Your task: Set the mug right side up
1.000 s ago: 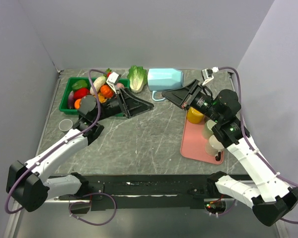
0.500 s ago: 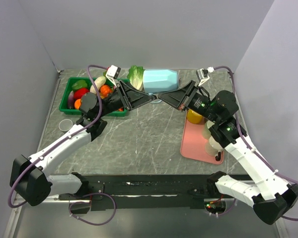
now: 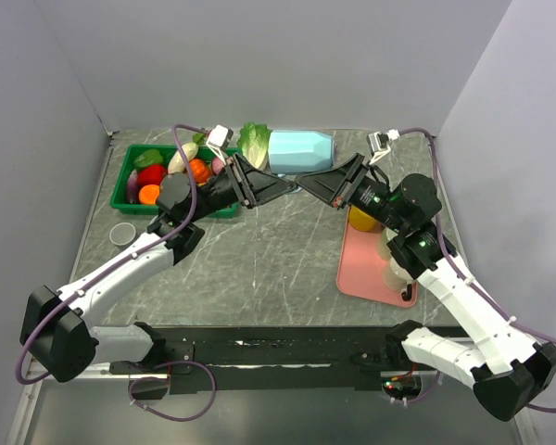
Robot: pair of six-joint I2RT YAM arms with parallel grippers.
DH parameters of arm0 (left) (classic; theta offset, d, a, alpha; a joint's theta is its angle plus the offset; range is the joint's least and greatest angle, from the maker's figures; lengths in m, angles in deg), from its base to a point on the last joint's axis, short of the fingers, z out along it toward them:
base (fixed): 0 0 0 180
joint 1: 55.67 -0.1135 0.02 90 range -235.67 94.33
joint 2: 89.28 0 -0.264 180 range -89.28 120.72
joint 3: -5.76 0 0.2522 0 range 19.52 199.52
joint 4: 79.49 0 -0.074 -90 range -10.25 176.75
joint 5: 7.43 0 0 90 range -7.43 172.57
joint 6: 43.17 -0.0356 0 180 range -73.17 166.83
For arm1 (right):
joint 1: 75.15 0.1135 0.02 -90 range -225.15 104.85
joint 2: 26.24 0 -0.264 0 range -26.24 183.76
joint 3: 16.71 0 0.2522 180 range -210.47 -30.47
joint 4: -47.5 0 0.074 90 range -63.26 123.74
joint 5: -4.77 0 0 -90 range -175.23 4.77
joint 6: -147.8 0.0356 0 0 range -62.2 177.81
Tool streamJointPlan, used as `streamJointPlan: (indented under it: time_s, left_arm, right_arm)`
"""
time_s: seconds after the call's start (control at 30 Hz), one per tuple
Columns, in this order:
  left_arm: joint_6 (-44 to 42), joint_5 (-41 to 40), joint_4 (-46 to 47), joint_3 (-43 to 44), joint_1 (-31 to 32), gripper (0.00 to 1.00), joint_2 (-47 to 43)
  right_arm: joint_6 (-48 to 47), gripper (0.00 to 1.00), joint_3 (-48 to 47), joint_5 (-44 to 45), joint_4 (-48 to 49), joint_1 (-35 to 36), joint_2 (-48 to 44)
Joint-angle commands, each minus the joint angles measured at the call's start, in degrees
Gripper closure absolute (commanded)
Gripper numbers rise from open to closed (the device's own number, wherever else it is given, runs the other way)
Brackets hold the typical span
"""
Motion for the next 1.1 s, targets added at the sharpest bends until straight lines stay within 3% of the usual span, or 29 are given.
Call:
streamJointPlan:
  time_s: [0.0, 0.07, 0.1, 0.3, 0.33, 0.37, 0.47, 0.57, 0.87, 1.07]
  left_arm:
    - [-0.25, -3.30, 2.24, 2.14, 0.45, 0.78, -1.21]
    - [-0.69, -4.09, 1.37, 1.87, 0.45, 0.96, -1.56]
    - [-1.47, -4.44, 0.84, 1.78, 0.45, 0.99, -2.09]
    - [-7.98, -7.51, -7.42, 2.13, 0.54, 0.99, -4.90]
    - [-8.94, -7.87, -8.91, 2.31, 0.54, 0.99, -5.17]
    - [-11.04, -8.57, -10.75, 2.66, 0.54, 0.99, -5.60]
    - [-15.78, -10.77, -17.43, 3.62, 0.54, 0.99, -7.10]
    - [-21.40, -15.16, -25.60, 4.68, 0.45, 0.99, -9.21]
    - [-37.15, -33.44, -49.67, 7.58, 0.53, 0.99, -13.34]
    - [-39.45, -44.51, -58.40, 6.45, 0.53, 0.99, -12.03]
  right_arm:
    - [-1.90, 1.00, 0.60, 0.13, 3.87, 0.81, -2.44]
    - [-1.99, 1.00, 0.95, 0.30, 3.34, 0.90, -2.70]
    - [-2.08, 1.00, 1.13, 0.65, 2.29, 0.90, -2.96]
    - [-2.60, 0.98, 2.09, 1.27, -0.26, 0.98, -3.58]
    - [-2.87, 0.90, 1.92, 1.18, -1.40, 0.90, -3.58]
    - [-3.48, 0.63, 1.92, 1.01, -1.67, 0.90, -3.50]
    - [-4.71, 0.16, 1.83, 2.40, -4.65, 0.90, -3.67]
    - [-7.07, 0.01, 0.69, 4.08, -10.17, 0.81, -3.67]
    - [-10.51, 0.00, -1.42, 10.75, -29.17, 0.98, -2.18]
    - [-10.87, 0.00, -3.26, 15.59, -39.45, 0.81, 0.02]
